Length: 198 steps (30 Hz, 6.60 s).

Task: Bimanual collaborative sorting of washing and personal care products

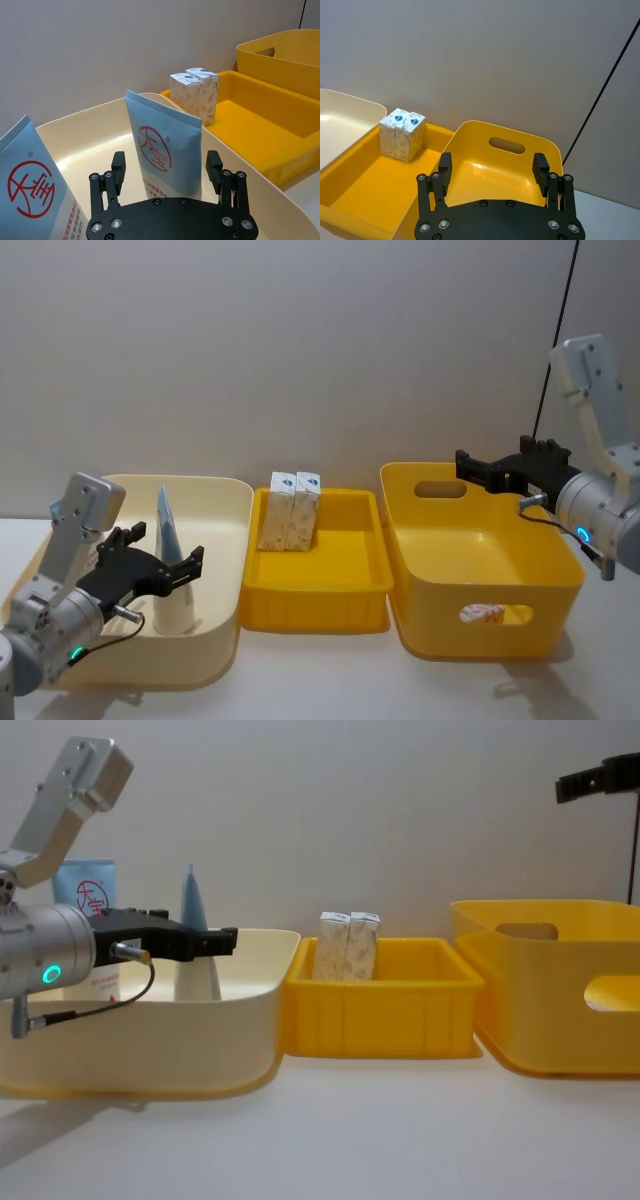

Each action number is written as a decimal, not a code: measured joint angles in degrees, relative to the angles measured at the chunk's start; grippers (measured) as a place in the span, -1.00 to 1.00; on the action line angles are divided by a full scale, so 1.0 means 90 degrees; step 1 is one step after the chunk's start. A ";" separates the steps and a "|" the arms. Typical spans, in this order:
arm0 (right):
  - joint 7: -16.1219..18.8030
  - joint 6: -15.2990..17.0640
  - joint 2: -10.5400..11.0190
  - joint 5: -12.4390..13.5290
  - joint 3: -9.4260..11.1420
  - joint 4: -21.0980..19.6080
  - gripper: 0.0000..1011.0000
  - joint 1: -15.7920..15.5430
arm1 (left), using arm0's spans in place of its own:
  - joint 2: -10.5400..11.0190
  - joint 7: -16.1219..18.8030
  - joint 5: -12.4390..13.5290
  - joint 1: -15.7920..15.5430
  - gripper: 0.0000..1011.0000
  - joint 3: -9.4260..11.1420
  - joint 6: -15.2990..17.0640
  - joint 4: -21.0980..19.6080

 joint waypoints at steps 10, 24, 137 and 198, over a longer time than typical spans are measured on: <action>0.0000 0.0000 0.0000 0.0000 0.0000 0.0000 0.98 0.0001 | -0.0032 -0.0073 0.0026 -0.0084 0.74 0.0018 -0.0022 0.0104; 0.0000 0.0000 0.0000 0.0000 0.0000 0.0001 0.98 0.0001 | -0.0053 -0.0117 0.0042 -0.0137 -0.13 0.0027 -0.0034 0.0162; 0.1767 -0.0635 0.0459 0.0280 -0.0721 0.0418 0.98 0.0374 | -0.0379 -0.0968 -0.0397 -0.0760 -0.55 -0.0336 -0.1503 -0.0962; 0.2669 -0.2963 -0.0155 0.0190 -0.1978 0.1880 0.98 0.1678 | -0.0343 -0.1164 -0.0824 -0.0929 -0.55 -0.0023 -0.1500 -0.1143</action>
